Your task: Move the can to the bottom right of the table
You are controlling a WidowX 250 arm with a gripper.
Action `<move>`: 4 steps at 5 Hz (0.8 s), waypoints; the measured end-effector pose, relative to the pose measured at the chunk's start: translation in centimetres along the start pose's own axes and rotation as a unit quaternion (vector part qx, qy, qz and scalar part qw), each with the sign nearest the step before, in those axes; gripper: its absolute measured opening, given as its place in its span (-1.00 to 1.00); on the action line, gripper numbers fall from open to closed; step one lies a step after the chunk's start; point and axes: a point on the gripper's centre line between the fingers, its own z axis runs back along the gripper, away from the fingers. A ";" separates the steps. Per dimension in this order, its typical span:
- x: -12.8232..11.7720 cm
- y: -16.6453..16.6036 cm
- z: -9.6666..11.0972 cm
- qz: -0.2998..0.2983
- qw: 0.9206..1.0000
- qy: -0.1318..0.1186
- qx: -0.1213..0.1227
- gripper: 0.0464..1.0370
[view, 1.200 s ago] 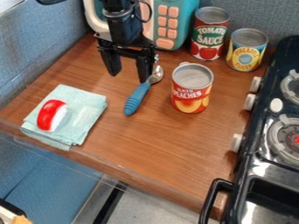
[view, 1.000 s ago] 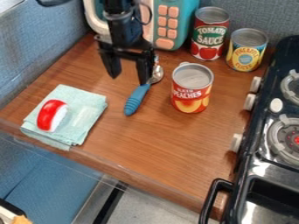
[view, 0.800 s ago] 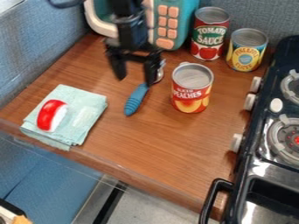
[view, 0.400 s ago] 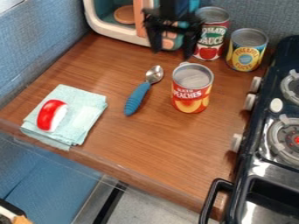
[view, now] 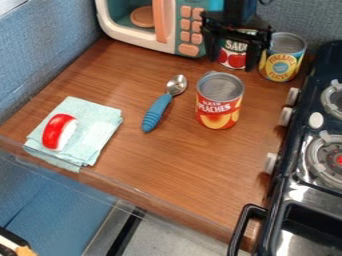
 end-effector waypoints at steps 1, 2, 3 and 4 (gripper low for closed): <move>0.4 0.0 -1.3 0.013 1.000 -0.002 0.012 0.93; 0.2 0.1 -2.9 0.010 1.000 0.014 0.021 0.92; 0.1 0.2 -3.1 0.009 1.000 0.015 0.024 0.92; -0.7 0.2 -3.9 0.003 0.999 0.026 0.023 0.92</move>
